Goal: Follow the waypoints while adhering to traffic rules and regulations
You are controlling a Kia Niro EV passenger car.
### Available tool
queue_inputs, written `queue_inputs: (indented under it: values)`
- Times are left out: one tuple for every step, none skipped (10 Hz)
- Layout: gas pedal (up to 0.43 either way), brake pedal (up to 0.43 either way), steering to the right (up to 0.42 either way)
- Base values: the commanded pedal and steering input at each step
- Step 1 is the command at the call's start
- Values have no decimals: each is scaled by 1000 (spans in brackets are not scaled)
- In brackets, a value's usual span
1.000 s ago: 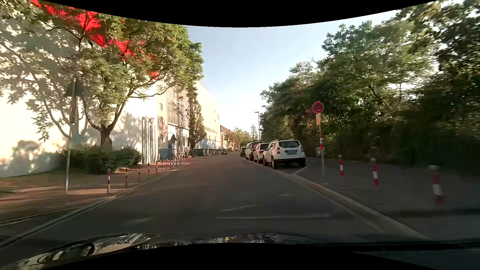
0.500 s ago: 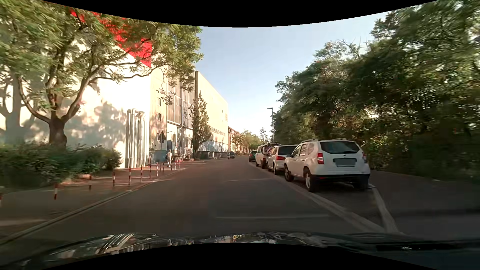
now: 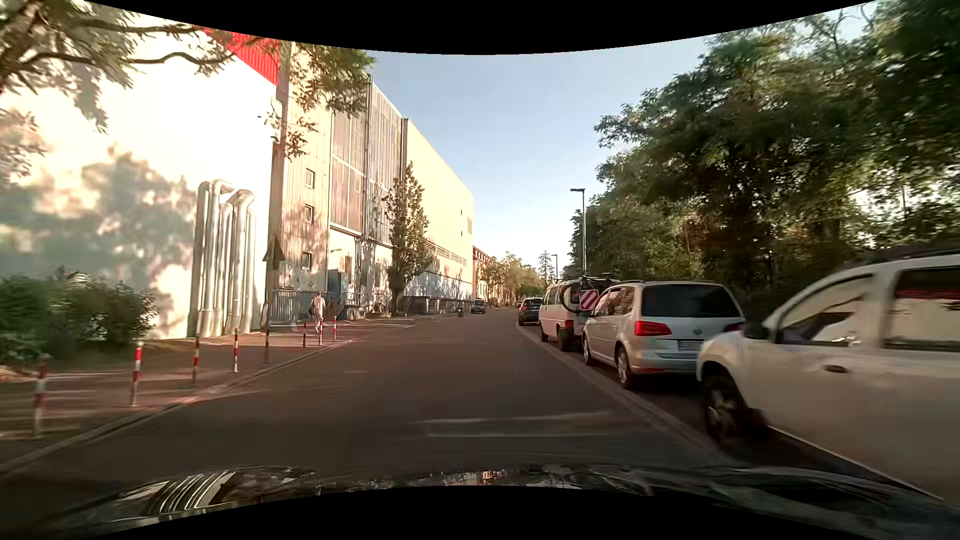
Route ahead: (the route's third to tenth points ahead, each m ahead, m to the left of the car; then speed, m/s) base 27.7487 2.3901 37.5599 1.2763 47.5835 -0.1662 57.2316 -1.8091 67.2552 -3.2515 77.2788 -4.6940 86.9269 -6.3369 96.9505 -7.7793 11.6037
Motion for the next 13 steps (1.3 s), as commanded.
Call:
queue_inputs:
  values:
    - [98, 0, -19]
    - [98, 0, -12]
    - [98, 0, -8]
    - [98, 0, -8]
    - [98, 0, -8]
    - [98, 0, -7]
    - [110, 0, -7]
    - [110, 0, -5]
    - [110, 0, 0]
    - [110, 0, 7]
    - [110, 0, 11]
    - [110, 0, 16]
    - [110, 0, 19]
